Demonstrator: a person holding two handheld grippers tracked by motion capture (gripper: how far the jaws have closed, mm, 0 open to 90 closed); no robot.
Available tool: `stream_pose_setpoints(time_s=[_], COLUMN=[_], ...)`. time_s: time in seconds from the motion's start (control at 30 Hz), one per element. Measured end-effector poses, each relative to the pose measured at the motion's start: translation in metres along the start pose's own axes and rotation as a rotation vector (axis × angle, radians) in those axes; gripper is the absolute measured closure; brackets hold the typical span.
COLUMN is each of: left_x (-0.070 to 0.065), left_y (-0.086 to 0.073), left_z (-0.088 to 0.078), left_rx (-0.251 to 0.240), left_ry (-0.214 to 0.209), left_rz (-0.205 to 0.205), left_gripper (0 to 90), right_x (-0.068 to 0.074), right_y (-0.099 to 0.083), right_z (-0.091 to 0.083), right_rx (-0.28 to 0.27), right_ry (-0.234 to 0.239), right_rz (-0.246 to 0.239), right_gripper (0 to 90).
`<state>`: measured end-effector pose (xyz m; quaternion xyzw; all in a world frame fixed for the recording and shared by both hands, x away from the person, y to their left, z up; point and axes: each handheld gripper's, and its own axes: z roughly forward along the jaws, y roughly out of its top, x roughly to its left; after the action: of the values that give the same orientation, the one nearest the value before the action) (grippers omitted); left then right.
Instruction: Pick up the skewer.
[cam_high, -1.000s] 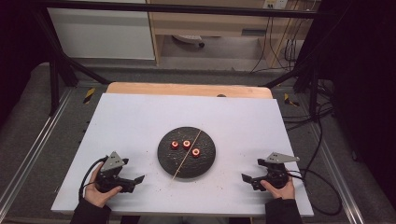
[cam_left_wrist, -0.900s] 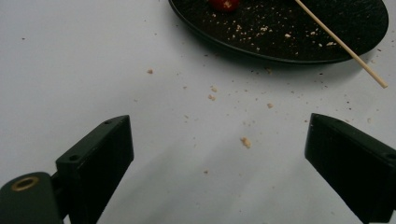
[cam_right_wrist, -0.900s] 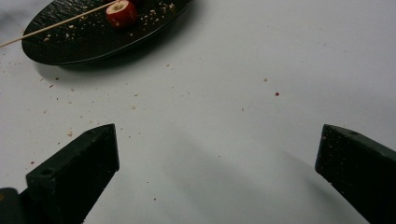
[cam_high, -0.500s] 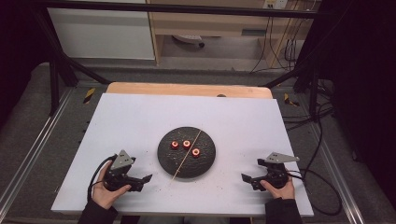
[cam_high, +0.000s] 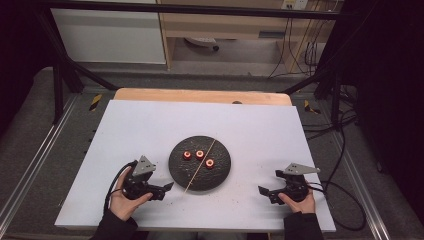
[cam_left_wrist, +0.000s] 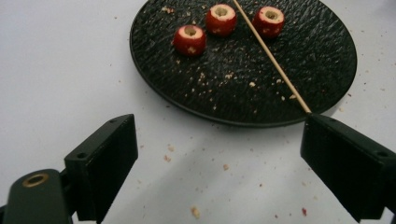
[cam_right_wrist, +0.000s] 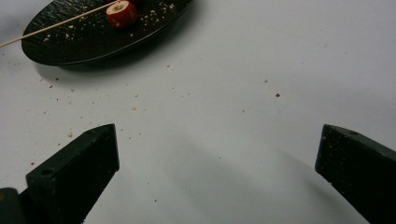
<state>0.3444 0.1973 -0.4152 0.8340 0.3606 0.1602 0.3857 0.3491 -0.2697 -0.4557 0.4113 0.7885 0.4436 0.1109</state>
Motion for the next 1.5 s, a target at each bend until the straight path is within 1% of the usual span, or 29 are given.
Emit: stream_pose_setpoints(time_s=[0.1, 0.3, 0.37, 0.6, 0.83, 0.93, 1.0, 1.07, 1.2, 1.23, 1.27, 1.3, 1.37, 1.43, 1.5], left_x=[-0.004, -0.01, -0.011, -0.017, -0.022, -0.024, -0.026, -0.027, -0.03, -0.032, -0.032, -0.034, -0.035, -0.038, -0.039], left_y=[0.007, 0.023, 0.025, 0.038, 0.044, 0.047, 0.048, 0.05, 0.053, 0.055, 0.055, 0.056, 0.056, 0.057, 0.058], left_z=[0.002, 0.011, 0.012, 0.026, 0.036, 0.041, 0.043, 0.046, 0.051, 0.054, 0.054, 0.056, 0.058, 0.062, 0.063], left_rx=[0.003, 0.013, 0.016, 0.047, 0.071, 0.084, 0.093, 0.104, 0.127, 0.142, 0.142, 0.157, 0.161, 0.179, 0.184], left_ry=[0.001, 0.0, -0.001, 0.001, -0.004, 0.003, 0.005, 0.005, 0.002, 0.003, 0.003, 0.002, 0.001, 0.005, 0.008], left_rz=[0.003, 0.008, 0.008, 0.016, 0.018, 0.025, 0.023, 0.02, 0.016, 0.013, 0.013, 0.008, 0.005, 0.004, 0.003], left_gripper=[11.2, 12.3, 12.6, 13.2, 15.1, 17.1, 19.6, 22.0, 26.5, 27.4, 28.3, 29.1, 31.2, 33.5, 35.5], right_x=[0.0, 0.001, 0.0, 0.0, 0.0, 0.0, 0.001, 0.0, 0.001, 0.001, 0.0, 0.0, 0.0, 0.001, 0.001], right_y=[0.0, 0.0, 0.0, 0.0, 0.0, 0.0, 0.0, 0.0, 0.0, 0.0, 0.001, 0.001, 0.001, 0.001, 0.001], right_z=[0.0, 0.0, 0.0, 0.0, 0.0, 0.0, 0.0, 0.0, 0.0, 0.0, 0.001, 0.0, 0.0, 0.0, 0.0], right_rx=[0.002, -0.001, -0.001, -0.001, -0.001, -0.002, -0.001, 0.001, 0.005, 0.004, 0.001, 0.002, 0.001, 0.001, 0.003], right_ry=[0.0, 0.0, 0.0, -0.001, -0.001, 0.001, 0.002, 0.0, 0.003, 0.002, 0.003, 0.004, 0.003, 0.005, 0.004], right_rz=[-0.007, -0.001, -0.005, -0.007, -0.008, -0.005, -0.001, -0.01, -0.001, -0.002, -0.006, -0.004, -0.004, -0.001, 0.0], right_gripper=[0.6, 0.6, 0.6, 0.6, 0.6, 0.6, 0.6, 0.6, 0.6, 0.6, 0.6, 0.6, 0.6, 0.6, 0.7])
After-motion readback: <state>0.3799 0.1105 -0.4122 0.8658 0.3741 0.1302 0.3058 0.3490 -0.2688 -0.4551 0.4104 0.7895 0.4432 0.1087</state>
